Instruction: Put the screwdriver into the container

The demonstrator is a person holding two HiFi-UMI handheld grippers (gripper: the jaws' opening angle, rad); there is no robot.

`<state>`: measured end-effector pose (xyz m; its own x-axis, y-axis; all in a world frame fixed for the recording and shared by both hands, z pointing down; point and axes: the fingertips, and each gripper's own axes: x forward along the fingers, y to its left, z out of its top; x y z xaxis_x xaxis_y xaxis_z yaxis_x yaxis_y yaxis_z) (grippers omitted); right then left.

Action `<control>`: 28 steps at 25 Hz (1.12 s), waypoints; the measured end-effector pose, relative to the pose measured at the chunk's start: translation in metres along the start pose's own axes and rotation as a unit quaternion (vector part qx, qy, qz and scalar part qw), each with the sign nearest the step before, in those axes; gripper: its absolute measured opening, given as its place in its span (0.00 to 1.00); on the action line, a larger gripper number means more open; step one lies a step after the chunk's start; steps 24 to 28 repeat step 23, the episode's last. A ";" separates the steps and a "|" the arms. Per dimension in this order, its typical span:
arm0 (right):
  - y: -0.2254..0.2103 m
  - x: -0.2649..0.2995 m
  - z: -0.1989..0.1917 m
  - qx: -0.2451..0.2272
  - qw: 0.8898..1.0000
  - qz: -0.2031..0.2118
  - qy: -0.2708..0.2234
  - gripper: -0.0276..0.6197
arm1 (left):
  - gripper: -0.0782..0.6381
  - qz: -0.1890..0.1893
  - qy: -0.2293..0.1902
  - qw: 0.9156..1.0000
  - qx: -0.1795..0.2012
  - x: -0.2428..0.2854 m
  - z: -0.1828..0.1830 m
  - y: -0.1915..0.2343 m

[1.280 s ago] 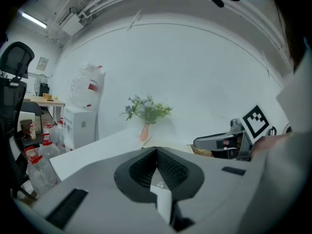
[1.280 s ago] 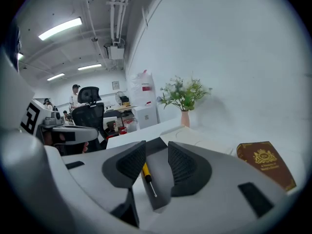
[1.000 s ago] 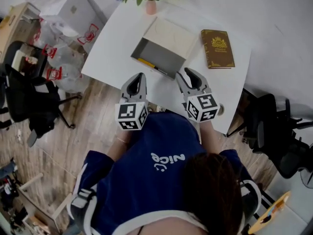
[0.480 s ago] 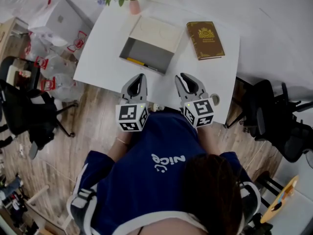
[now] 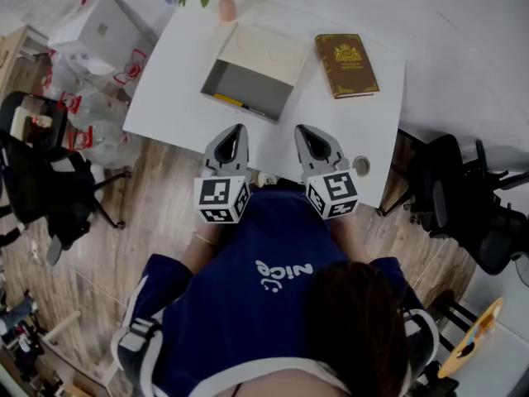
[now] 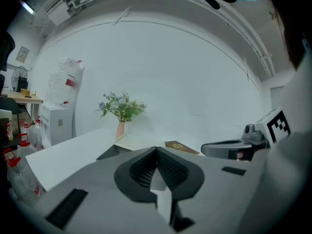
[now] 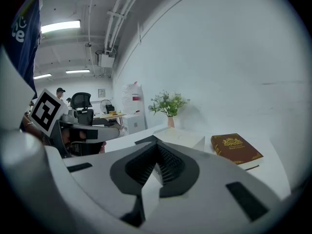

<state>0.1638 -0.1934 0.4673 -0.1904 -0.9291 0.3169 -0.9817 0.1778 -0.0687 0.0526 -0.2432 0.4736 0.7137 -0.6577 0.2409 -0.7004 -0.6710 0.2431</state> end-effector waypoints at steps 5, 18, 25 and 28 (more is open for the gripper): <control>-0.004 -0.002 -0.001 -0.002 1.000 -0.010 -0.003 0.08 | 0.13 0.003 -0.003 1.000 0.006 -0.003 0.002 0.001; -0.006 -0.005 0.004 -0.018 1.000 -0.016 -0.011 0.08 | 0.13 -0.007 -0.011 1.000 0.025 0.000 0.009 -0.008; -0.002 -0.004 0.014 -0.072 0.997 -0.024 -0.013 0.08 | 0.13 -0.008 -0.015 0.999 0.029 0.003 0.014 -0.008; -0.002 -0.004 0.014 -0.072 0.997 -0.024 -0.013 0.08 | 0.13 -0.008 -0.015 0.999 0.029 0.003 0.014 -0.008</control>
